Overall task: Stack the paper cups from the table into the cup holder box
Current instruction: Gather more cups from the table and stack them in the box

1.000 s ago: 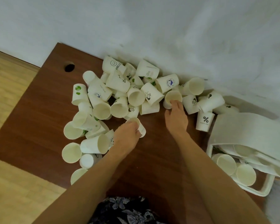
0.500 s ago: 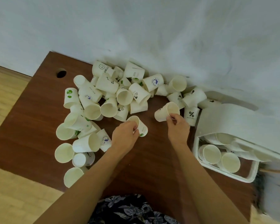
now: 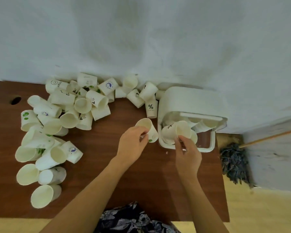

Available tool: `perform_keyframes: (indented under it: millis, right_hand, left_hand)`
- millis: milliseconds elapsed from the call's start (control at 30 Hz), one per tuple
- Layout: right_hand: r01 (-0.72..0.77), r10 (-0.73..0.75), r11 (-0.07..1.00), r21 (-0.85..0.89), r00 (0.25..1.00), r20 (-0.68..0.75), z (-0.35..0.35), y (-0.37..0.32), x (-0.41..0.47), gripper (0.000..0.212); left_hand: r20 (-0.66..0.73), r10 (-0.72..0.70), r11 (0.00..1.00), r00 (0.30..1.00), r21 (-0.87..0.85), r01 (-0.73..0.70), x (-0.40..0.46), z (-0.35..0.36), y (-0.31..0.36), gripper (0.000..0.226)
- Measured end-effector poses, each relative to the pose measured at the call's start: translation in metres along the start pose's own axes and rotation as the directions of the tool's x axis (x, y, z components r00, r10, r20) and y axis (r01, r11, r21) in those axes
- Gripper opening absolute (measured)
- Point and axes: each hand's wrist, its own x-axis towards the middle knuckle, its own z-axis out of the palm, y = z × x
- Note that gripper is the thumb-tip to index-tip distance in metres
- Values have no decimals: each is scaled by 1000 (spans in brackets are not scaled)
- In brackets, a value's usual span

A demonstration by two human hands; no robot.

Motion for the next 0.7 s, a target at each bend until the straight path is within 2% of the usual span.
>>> perform_keyframes:
  millis: [133,300,467,633,700]
  right_hand:
    - [12,-17,998,-62,997,-75,-30,28,5,15]
    - [-4,-4,992,-128,998,-61,-50,56,16,16]
    - [-4,11,992,-126,999,51,-56,73,29,18]
    - [19,21,986,-166,972,233,-59,88,44,20]
    - [-4,53,984,-177,961,271,-60,93,48,23]
  left_hand:
    - [-4,101,994,995,-37,-101,2,20,34,15]
    - [24,166,986,986,19,-166,5,47,63,19]
    - [38,158,982,987,99,-161,11,73,74,17]
    - [167,91,975,982,184,-122,16,93,78,25]
    - [166,73,976,983,192,-105,16,95,80,27]
